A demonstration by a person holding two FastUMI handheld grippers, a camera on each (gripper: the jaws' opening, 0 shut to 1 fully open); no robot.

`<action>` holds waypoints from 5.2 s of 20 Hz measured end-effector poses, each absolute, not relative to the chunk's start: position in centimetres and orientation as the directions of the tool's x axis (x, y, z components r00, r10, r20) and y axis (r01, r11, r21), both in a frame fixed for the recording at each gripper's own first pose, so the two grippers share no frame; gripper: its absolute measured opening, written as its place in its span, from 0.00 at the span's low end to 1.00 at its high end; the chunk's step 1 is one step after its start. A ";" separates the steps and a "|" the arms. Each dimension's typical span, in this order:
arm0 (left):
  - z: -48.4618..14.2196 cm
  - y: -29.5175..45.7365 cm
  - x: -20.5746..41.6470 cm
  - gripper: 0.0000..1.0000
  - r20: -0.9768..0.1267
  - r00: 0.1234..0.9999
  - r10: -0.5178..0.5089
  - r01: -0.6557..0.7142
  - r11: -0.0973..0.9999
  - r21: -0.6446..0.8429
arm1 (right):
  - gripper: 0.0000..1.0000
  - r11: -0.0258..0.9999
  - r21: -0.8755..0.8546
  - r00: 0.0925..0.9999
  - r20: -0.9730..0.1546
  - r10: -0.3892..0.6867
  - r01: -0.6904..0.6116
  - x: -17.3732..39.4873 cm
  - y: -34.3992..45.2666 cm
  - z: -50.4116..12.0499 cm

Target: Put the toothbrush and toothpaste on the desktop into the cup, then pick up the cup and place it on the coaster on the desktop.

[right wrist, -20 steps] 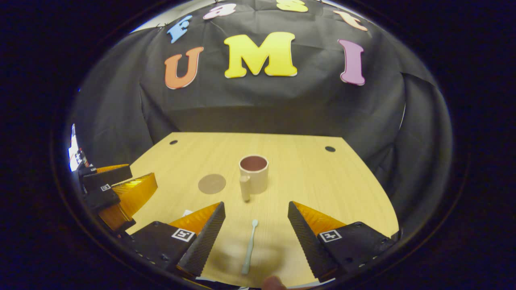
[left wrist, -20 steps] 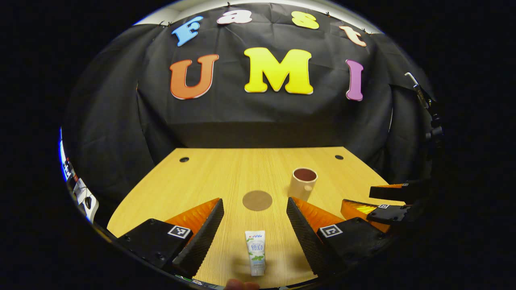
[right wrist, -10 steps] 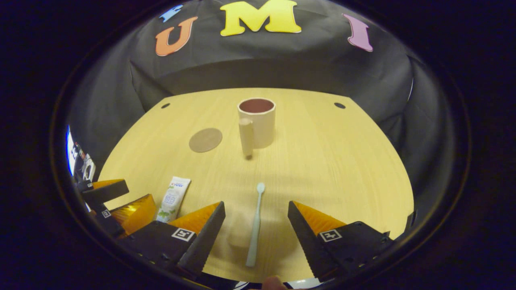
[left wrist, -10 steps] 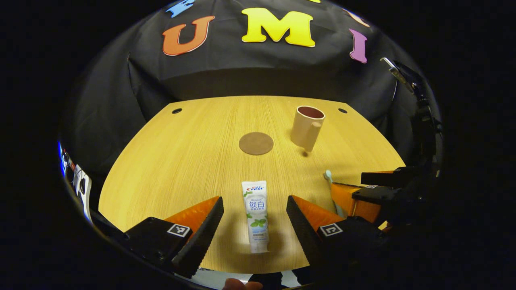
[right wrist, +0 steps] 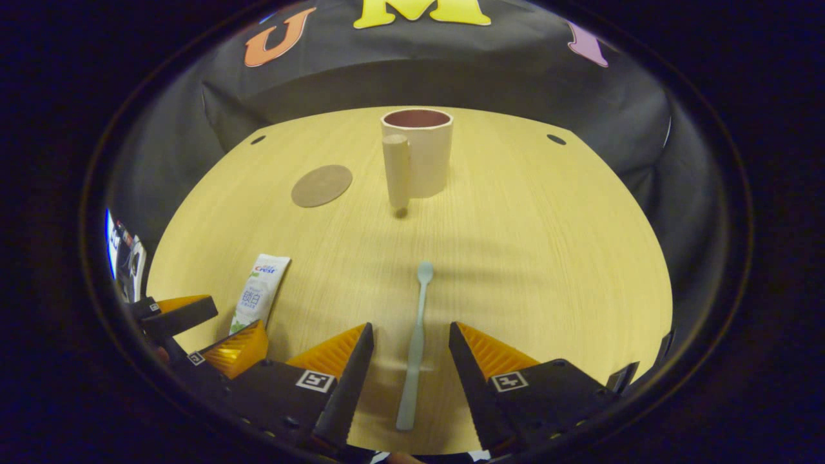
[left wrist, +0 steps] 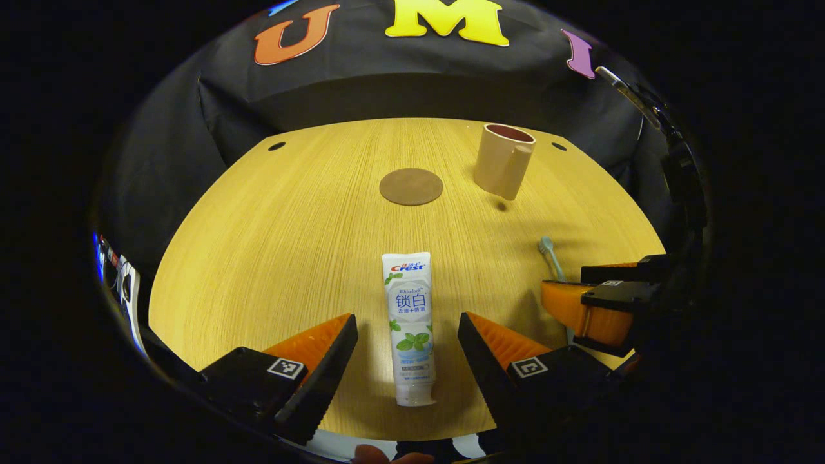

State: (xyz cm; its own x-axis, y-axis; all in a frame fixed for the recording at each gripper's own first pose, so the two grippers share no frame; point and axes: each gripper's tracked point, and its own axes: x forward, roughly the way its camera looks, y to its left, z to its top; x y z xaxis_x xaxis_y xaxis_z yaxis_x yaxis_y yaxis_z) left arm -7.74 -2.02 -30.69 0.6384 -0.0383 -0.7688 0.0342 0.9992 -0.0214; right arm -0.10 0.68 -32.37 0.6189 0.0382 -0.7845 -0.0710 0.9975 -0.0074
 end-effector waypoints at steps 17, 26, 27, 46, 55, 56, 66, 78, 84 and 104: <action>-32.0 -2.5 -7.7 0.95 -0.815 0.577 -0.051 0.051 0.998 -0.026 | 0.05 0.999 0.024 0.570 -0.821 0.042 -0.040 0.1 0.7 -33.5; -31.4 -1.2 -7.7 0.45 -0.823 0.567 -0.035 0.004 0.999 -0.039 | 0.00 0.999 0.048 0.634 -0.772 0.050 -0.020 0.8 -0.4 -29.9; -31.1 -0.9 -7.5 0.44 -0.816 0.577 -0.031 -0.006 0.999 -0.042 | 0.00 0.999 0.051 0.652 -0.757 0.051 -0.019 1.1 -0.5 -28.9; -18.6 2.1 -1.9 0.41 -0.593 0.805 -0.018 -0.050 0.994 -0.099 | 0.00 0.988 0.065 0.939 -0.305 0.157 -0.144 17.8 2.0 -9.0; -16.5 3.9 -2.0 0.41 -0.553 0.831 0.058 -0.102 0.994 -0.048 | 0.00 0.974 -0.040 0.954 -0.212 0.211 -0.224 24.8 5.0 -13.9; -16.4 4.0 -2.0 0.41 -0.550 0.833 0.064 -0.103 0.994 -0.040 | 0.00 0.975 -0.032 0.955 -0.214 0.207 -0.219 25.0 4.8 -14.5; -14.9 1.6 -1.7 0.41 -0.533 0.845 0.044 -0.071 0.997 -0.030 | 0.00 0.986 -0.033 0.965 -0.211 0.154 -0.165 24.6 2.8 -18.6; -11.5 -2.3 4.4 0.41 -0.338 0.940 -0.036 0.029 0.999 -0.025 | 0.89 0.981 0.003 0.951 -0.245 0.190 -0.195 17.9 0.0 -16.6; -11.2 -9.2 10.2 0.39 -0.192 0.965 -0.175 0.166 0.984 -0.067 | 0.93 0.988 -0.051 0.947 -0.298 0.121 -0.143 13.1 -6.7 -16.7; -20.5 -16.5 17.4 0.40 -0.124 0.946 -0.300 0.300 0.954 -0.019 | 0.94 0.999 -0.044 0.914 -0.406 0.003 -0.023 11.9 -13.1 -21.4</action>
